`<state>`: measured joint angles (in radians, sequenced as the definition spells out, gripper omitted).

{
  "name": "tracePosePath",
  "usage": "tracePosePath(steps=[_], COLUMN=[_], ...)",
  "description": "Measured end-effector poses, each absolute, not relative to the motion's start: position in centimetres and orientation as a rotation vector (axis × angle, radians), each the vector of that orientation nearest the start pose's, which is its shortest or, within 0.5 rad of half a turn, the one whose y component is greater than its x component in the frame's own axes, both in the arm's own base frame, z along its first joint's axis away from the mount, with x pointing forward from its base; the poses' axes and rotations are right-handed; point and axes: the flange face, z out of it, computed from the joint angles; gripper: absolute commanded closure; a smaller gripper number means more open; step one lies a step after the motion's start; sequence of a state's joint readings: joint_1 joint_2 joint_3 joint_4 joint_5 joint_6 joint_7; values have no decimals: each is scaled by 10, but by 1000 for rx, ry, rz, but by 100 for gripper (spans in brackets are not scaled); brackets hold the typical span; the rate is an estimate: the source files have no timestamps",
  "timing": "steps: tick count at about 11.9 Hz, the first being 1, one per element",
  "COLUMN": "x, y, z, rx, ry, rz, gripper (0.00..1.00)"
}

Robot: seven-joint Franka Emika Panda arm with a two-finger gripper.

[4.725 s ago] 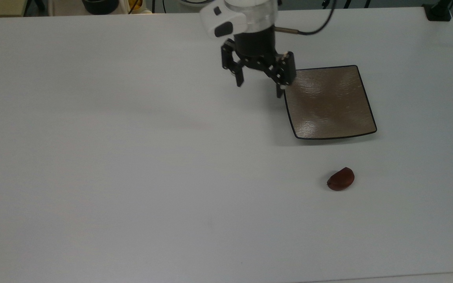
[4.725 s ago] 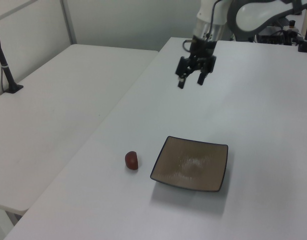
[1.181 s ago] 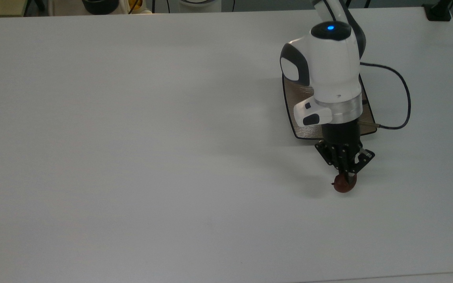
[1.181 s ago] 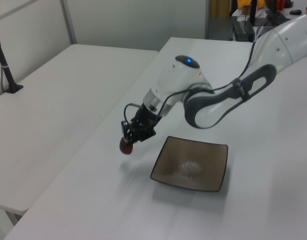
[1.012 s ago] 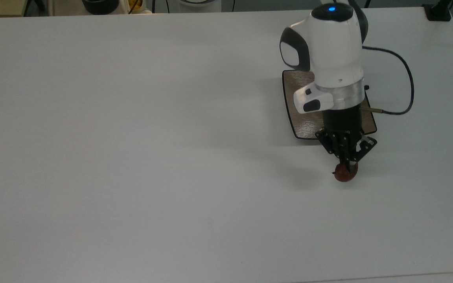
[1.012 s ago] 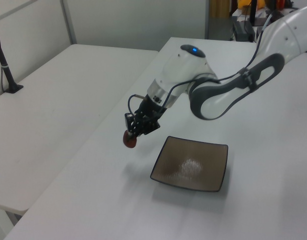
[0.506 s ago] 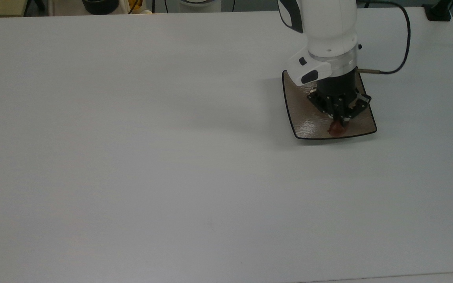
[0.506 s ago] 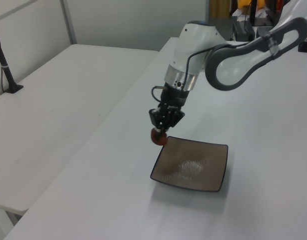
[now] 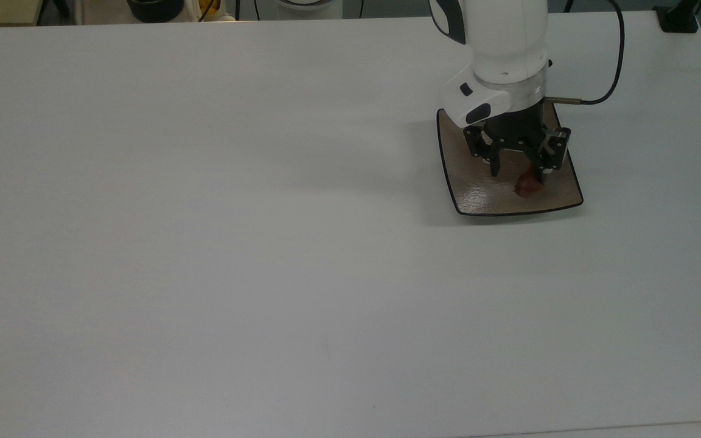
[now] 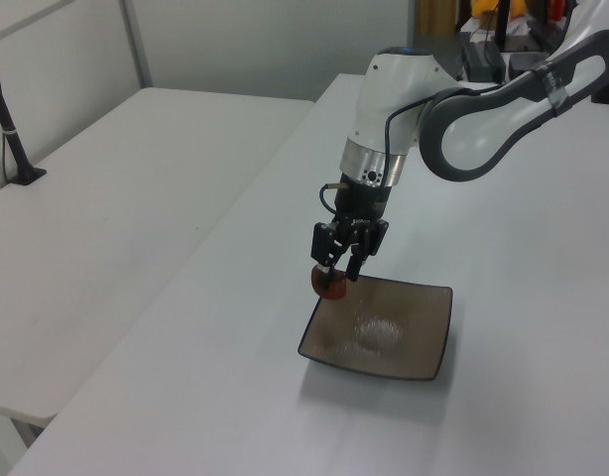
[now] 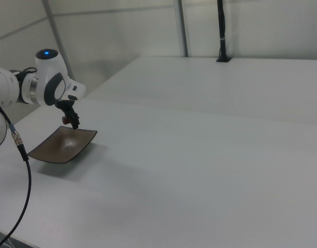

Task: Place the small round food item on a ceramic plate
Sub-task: 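Carry the held food item over the square plate and lower it, then open the gripper to release the food item onto the plate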

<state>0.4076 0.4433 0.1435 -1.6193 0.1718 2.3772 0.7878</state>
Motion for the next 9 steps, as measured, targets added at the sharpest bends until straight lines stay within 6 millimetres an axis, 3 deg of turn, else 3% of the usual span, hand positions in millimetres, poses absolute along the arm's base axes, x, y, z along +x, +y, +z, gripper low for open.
tracePosePath(steps=[9], x=[606], y=[358], z=[403], rx=[-2740], ry=[480], rz=[-176], gripper=[0])
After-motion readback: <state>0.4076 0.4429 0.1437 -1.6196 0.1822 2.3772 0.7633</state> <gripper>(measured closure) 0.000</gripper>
